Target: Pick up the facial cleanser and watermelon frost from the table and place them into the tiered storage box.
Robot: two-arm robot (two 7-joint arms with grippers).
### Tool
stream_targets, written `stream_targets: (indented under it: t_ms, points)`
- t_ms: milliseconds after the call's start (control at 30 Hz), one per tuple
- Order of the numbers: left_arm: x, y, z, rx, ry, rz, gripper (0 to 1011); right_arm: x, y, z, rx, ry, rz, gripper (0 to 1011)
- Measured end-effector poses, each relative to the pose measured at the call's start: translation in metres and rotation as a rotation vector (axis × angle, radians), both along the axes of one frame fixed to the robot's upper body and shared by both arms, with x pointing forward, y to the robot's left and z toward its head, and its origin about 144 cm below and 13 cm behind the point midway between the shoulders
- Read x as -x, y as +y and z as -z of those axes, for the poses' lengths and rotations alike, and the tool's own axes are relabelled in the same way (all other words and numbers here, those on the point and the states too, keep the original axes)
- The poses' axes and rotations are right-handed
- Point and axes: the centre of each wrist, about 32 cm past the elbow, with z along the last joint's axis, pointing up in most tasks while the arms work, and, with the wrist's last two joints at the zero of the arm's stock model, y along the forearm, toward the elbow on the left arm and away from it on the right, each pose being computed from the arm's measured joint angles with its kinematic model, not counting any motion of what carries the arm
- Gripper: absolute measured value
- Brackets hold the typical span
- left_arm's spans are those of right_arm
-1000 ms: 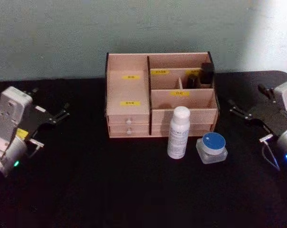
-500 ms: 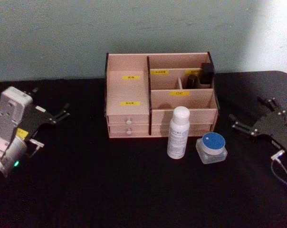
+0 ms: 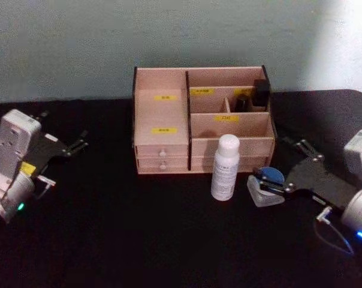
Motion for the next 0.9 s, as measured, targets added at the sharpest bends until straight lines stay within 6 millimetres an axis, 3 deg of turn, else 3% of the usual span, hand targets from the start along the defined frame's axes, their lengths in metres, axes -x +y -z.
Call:
stream_targets:
  t_ms: [900]
  points:
    - [0.0,0.0,0.0,0.0,0.0,0.0,1001,-0.04,0.024,0.024,-0.088,0.148,-0.133,1002]
